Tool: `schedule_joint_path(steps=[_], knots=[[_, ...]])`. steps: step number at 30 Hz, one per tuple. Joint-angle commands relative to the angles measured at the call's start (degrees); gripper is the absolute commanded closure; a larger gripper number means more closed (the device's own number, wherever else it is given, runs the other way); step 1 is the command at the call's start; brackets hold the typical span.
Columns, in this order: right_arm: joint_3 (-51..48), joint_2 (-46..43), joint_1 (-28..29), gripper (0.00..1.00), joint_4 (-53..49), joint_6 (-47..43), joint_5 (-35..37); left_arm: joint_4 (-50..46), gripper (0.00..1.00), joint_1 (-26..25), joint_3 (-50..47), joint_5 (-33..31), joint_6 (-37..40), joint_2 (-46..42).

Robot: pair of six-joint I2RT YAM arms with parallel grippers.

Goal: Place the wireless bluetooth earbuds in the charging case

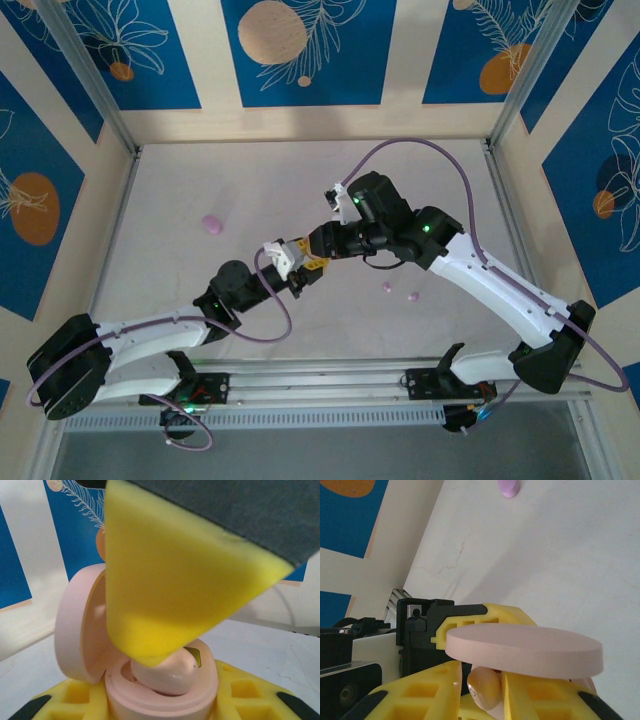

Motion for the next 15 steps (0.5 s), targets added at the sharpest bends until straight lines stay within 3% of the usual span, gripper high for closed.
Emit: schedule_joint_path(steps=[1,15], knots=[[2.0,0.2,0.4,0.71,-1.8,-0.7,1.5,3.1,0.68,-0.8,1.9,-0.5,-0.3,-0.4],[0.0,-5.2,0.2,0.65,2.7,-0.8,-0.5,2.8,0.69,-0.8,1.7,-0.9,-0.2,-0.4]])
